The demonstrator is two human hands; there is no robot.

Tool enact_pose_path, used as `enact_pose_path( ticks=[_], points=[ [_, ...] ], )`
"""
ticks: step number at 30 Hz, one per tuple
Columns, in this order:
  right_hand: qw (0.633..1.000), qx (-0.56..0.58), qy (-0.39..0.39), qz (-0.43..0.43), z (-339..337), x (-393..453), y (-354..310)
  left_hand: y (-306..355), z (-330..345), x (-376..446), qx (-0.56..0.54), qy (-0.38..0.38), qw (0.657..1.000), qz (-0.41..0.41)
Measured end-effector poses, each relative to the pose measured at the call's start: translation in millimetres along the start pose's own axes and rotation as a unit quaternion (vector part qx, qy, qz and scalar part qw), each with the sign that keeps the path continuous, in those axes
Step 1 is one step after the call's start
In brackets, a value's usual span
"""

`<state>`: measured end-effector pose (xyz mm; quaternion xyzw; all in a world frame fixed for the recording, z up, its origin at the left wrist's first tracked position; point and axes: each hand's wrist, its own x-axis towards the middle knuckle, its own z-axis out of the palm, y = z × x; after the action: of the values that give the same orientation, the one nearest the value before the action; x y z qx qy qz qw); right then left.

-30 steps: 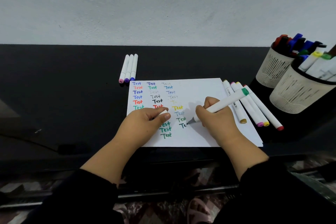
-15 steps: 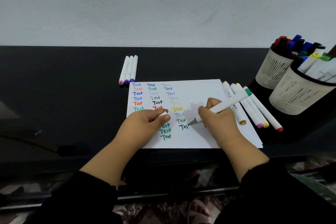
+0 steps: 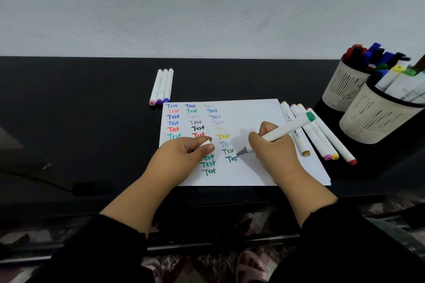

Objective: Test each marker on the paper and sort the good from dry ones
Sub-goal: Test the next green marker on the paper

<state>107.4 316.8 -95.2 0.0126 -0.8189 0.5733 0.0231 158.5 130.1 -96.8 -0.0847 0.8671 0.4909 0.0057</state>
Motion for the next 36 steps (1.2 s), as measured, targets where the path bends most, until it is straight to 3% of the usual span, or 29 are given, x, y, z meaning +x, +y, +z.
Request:
enact_pose_path(
  ticks=[10,19,27,32,36],
  points=[
    [0.993,0.107,0.015,0.044,-1,3,-4,5,-1,-1,-0.063,-0.016,0.998,-0.012],
    [0.984,0.166,-0.060,0.005,20,-2,-21,9,-4,0,-0.115,-0.031,0.993,-0.013],
    [0.978,0.168,-0.121,0.007,32,-4,-28,10,-8,-2,-0.121,-0.047,0.992,0.009],
    [0.972,0.190,-0.141,0.009,31,-2,-32,10,-12,-2,-0.050,-0.056,0.996,0.048],
    [0.969,0.199,-0.148,0.017,31,0,-32,12,-15,-1,-0.032,-0.053,0.998,0.023]
  ],
)
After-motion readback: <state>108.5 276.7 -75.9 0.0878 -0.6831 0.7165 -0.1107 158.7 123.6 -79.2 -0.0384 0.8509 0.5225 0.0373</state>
